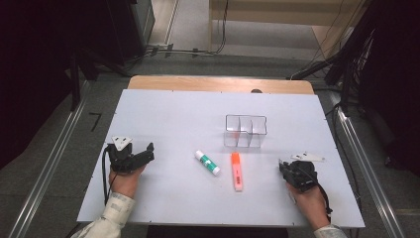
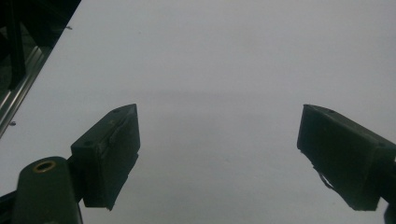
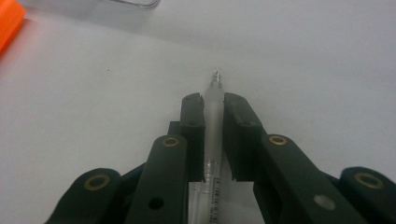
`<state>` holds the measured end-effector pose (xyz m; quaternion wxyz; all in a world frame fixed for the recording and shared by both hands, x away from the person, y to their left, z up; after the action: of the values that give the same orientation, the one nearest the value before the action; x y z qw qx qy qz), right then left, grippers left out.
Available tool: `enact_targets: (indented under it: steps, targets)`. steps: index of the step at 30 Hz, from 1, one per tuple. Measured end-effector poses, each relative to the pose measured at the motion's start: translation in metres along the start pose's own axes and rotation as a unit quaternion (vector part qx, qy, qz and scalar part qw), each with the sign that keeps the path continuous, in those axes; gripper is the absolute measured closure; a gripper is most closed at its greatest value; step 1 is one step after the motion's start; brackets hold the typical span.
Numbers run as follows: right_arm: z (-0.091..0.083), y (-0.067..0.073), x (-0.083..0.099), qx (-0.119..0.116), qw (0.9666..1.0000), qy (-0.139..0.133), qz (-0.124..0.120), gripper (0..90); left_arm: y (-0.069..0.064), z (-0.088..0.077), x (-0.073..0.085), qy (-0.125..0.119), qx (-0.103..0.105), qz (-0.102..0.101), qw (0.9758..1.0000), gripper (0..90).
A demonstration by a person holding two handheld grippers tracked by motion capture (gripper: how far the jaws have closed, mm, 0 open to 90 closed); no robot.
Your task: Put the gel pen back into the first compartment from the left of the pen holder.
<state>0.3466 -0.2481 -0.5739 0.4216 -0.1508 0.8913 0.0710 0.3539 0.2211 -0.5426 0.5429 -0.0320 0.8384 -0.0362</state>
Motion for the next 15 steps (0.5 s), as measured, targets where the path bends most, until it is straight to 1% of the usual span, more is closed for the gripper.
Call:
enact_targets:
  steps: [7, 10, 15]
  targets:
    - [-0.0002, 0.0008, -0.0006, -0.005, 1.0000, -0.002, -0.002, 77.9, 0.0003, -0.0002, -0.0001, 0.001, 0.001, 0.000, 1.0000, 13.7]
    - [-0.0009, 0.0009, -0.0018, -0.003, 1.0000, -0.004, -0.003, 78.6, 0.0008, -0.0005, -0.0002, 0.001, 0.002, 0.000, 1.0000, 13.8]
    - [-0.0026, -0.0003, -0.0035, -0.003, 1.0000, -0.008, 0.004, 78.6, 0.0005, -0.0006, -0.0002, 0.001, 0.002, -0.001, 1.0000, 13.9]
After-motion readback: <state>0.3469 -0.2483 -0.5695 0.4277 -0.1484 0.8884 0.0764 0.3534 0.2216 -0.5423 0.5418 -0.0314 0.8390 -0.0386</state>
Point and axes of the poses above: each handheld gripper's, and its own axes: z roughly forward along the jaws, x roughly out of its underside, y roughly to its left, the point moved 10 cm from there along z, roughly forward along the jaws, and after that the axes turned 9 degrees about -y, right-handed, at the moved point
